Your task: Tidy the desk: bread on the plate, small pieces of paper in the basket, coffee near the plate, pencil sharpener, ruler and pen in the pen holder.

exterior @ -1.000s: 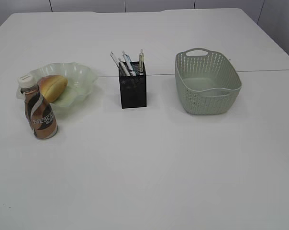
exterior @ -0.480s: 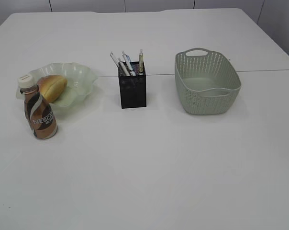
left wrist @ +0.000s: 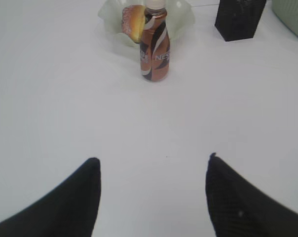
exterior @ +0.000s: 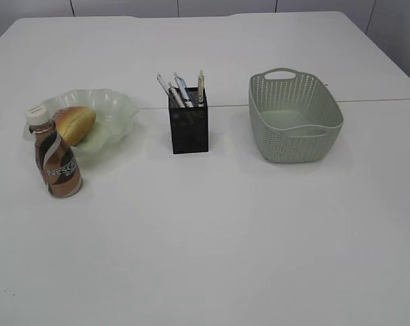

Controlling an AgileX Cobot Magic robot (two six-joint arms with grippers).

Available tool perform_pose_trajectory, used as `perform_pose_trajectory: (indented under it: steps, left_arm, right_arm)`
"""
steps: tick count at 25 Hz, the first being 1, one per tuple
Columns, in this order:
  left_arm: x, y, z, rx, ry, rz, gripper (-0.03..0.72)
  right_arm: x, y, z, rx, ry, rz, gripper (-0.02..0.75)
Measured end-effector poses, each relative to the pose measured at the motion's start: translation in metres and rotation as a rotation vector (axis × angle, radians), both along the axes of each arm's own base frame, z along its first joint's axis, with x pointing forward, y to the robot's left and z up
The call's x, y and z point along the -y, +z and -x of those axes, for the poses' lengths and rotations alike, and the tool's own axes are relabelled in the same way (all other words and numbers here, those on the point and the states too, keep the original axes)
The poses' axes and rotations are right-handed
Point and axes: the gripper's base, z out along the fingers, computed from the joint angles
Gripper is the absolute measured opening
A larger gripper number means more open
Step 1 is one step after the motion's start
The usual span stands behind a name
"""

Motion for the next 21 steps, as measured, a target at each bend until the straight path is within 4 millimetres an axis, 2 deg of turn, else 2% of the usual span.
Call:
perform_pose_trajectory:
  steps: [21]
  left_arm:
    - [-0.0006,0.0000,-0.0001,0.000,0.013,-0.007,0.489]
  right_arm:
    - [0.0002,0.0000,0.0000,0.000,-0.003,0.002,0.452]
